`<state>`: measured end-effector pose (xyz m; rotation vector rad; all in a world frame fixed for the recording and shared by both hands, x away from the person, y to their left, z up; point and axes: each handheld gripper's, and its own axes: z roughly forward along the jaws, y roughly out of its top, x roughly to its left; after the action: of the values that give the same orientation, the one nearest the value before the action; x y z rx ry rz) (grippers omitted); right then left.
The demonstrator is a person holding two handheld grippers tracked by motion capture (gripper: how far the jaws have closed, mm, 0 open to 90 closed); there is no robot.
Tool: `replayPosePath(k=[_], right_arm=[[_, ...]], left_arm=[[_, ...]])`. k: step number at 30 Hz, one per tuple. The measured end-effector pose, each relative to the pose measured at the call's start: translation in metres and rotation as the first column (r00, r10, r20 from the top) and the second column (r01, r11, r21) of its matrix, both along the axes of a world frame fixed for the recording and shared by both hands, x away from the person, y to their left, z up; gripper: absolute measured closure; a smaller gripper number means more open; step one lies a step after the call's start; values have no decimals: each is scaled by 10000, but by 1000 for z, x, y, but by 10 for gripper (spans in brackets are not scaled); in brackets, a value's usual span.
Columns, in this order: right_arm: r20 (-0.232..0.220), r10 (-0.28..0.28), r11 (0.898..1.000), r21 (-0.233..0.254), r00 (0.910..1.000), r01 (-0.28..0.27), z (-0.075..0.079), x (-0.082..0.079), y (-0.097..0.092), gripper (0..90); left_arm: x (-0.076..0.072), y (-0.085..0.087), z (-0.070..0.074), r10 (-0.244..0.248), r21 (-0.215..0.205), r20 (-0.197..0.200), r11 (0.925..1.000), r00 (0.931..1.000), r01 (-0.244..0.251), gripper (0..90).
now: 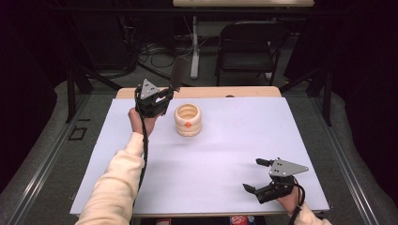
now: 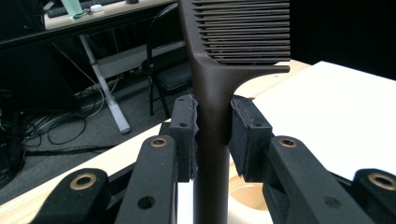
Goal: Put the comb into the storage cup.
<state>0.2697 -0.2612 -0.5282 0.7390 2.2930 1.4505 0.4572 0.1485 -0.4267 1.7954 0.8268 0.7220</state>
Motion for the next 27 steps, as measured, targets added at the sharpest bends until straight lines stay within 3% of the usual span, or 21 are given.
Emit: replayPosePath(k=[27], right_arm=[[-7, 14, 10000, 31, 10000, -14, 0, 0, 0, 0]], left_arm=[[10, -21, 2, -240, -516, 356, 9983, 9991, 258, 725]])
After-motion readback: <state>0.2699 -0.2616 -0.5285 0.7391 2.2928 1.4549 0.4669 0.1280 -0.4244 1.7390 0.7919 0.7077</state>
